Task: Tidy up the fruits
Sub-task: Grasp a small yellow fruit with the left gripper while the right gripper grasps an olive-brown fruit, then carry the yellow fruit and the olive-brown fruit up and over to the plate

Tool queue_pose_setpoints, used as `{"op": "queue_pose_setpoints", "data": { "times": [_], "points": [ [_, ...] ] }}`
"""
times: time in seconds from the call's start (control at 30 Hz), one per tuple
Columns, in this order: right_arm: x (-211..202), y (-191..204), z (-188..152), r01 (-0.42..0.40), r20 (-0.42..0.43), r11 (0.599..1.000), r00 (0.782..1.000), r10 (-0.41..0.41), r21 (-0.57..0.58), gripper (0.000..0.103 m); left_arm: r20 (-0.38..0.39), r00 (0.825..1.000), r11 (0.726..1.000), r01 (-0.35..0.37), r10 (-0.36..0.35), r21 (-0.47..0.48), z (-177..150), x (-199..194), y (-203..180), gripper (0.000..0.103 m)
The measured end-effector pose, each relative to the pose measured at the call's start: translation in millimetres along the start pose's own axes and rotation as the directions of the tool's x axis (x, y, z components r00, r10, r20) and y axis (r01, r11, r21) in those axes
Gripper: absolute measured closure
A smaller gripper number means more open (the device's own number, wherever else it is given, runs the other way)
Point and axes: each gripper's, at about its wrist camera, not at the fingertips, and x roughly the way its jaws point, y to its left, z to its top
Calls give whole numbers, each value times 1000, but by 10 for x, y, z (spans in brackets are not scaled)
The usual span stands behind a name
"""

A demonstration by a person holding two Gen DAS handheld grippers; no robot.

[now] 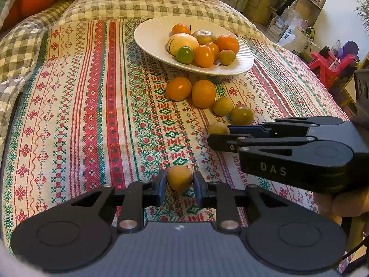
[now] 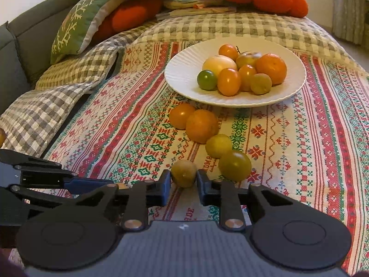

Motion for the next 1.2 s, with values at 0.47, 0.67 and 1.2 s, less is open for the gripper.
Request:
{"op": "queue_pose_setpoints", "data": {
  "times": [0.47, 0.67, 1.2],
  "points": [
    [-240, -116, 57, -42, 49, 998, 998, 41, 38, 81, 31, 999, 1000, 12, -11, -14, 39, -27, 17, 92],
    [-356, -206, 111, -49, 84, 997, 996, 43, 68, 81, 59, 998, 1000, 9, -7, -27, 53, -47, 22, 92],
    [-481, -495, 245, -4, 136, 998, 991, -4, 55, 81, 238, 969, 989, 98, -69, -111, 382, -195, -35, 92]
  ]
}}
